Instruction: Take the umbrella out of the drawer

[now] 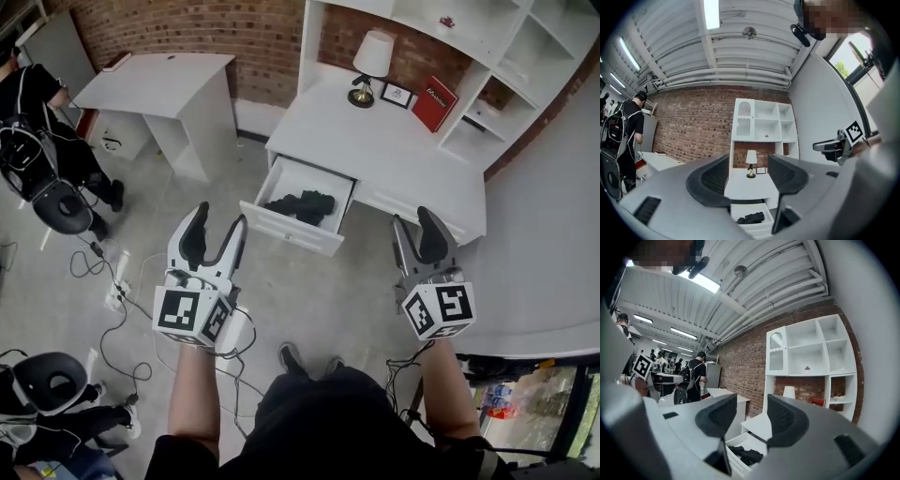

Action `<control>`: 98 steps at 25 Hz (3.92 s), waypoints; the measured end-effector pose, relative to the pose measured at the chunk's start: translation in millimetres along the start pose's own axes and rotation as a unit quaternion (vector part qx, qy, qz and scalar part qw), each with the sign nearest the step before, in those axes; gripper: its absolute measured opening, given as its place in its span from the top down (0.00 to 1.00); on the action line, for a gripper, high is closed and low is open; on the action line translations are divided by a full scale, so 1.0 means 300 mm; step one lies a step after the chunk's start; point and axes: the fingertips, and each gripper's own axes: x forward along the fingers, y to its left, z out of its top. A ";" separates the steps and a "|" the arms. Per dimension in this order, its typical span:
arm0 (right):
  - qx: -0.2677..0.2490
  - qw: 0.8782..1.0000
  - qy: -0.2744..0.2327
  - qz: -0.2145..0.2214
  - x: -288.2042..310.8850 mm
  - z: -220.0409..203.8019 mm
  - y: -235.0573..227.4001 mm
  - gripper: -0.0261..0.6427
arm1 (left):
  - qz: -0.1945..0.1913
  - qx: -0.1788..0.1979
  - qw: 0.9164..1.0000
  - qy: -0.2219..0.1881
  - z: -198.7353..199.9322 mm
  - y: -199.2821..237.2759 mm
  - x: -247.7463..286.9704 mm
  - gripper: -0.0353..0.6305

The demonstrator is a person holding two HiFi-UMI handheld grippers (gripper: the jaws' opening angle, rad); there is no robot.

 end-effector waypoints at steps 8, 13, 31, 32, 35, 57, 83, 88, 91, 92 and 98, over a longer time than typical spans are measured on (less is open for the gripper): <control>-0.010 1.000 0.010 -0.001 0.118 -0.011 0.015 0.68 | -0.032 0.005 0.999 0.007 -0.043 0.064 0.092 0.58; 0.000 1.000 0.009 0.005 0.224 -0.053 -0.002 0.68 | -0.035 0.035 0.998 0.026 -0.077 0.095 0.165 0.58; 0.054 0.998 0.002 0.037 0.659 -0.205 -0.319 0.68 | -0.035 0.075 0.991 0.108 -0.215 0.125 0.671 0.58; 0.059 0.998 0.003 0.039 0.679 -0.215 -0.332 0.68 | -0.036 0.079 0.990 0.114 -0.226 0.121 0.689 0.58; 0.077 0.996 0.006 0.041 0.719 -0.247 -0.363 0.68 | -0.047 0.091 0.986 0.129 -0.268 0.110 0.743 0.58; 0.089 0.989 0.070 -0.100 0.777 -0.368 -0.615 0.68 | -0.267 0.143 0.910 0.284 -0.839 0.025 1.153 0.58; 0.130 0.941 0.149 -0.274 0.625 -0.624 -0.625 0.69 | -0.482 0.244 0.706 0.459 -1.705 -0.068 1.109 0.53; 0.150 0.937 0.166 -0.269 0.646 -0.718 -0.636 0.69 | -0.477 0.263 0.683 0.487 -1.858 -0.069 1.117 0.52; 0.160 0.935 0.181 -0.258 0.656 -0.785 -0.637 0.69 | -0.475 0.267 0.665 0.511 -1.955 -0.063 1.120 0.51; 0.161 0.935 0.186 -0.255 0.656 -0.805 -0.637 0.69 | -0.475 0.270 0.657 0.520 -1.987 -0.057 1.115 0.50; 0.163 0.934 0.206 -0.244 0.657 -0.883 -0.654 0.69 | -0.467 0.306 0.620 0.551 -2.128 -0.002 1.095 0.46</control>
